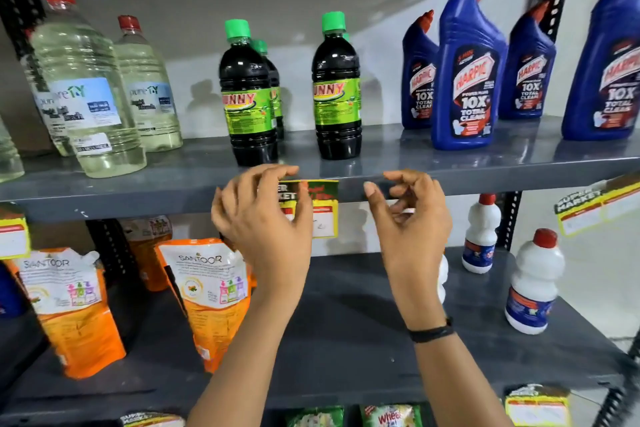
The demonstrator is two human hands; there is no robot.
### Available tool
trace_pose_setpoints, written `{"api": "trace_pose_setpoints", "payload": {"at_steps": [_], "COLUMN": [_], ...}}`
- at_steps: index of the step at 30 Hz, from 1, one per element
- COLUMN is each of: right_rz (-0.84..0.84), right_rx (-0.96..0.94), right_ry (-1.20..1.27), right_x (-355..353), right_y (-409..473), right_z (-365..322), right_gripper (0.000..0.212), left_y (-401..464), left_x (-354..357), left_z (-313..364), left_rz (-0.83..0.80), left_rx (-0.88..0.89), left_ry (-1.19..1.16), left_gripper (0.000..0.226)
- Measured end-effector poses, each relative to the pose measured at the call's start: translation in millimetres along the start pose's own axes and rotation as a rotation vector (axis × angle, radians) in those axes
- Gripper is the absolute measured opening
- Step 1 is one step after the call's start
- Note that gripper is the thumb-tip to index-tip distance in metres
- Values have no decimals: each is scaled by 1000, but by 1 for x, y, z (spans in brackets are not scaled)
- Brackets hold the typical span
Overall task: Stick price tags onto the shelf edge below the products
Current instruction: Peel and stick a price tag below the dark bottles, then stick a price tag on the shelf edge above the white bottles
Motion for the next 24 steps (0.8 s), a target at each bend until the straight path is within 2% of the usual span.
{"api": "trace_pose_setpoints", "payload": {"at_steps": [2,5,9,13,15,18,21,24], "right_rz": [54,117,172,191,143,-25,-143,-171], "right_rx": [-15,-23,-62,-132,-133,-144,-204,-209], "right_ry": [-2,-44,-160,-288,-295,-238,-252,-265], "right_x": [-30,-81,-150,-212,-232,-246,-252,-253], "right_y": [5,20,50,86,100,112,121,126], "right_z": [11,36,78,115,131,146,154,155], "right_gripper": [15,11,8,10,20,23,18,17], "left_y": [-21,-62,-127,-185,-205,-217,-220,-222], "left_x": [3,18,57,103,122,143,160,168], "left_z": [17,49,98,147,166,183,189,191], "left_rz": [65,61,-54,-244,-338,-419,-423,-416], "left_rx": [0,43,3,-193,-332,-511,-633,-690], "left_ry": [-68,-189,-340,-516,-633,-804,-943,-964], "left_gripper": [13,8,8,12,20,28,19,5]}}
Point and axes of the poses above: each hand's wrist, its own y-axis towards the middle knuckle, its own x-axis out of the palm, z = x × y, the point moved 1 cm from there along y, towards the middle knuckle, and after that the axes turned 14 degrees about -x, right-handed, at the moved point
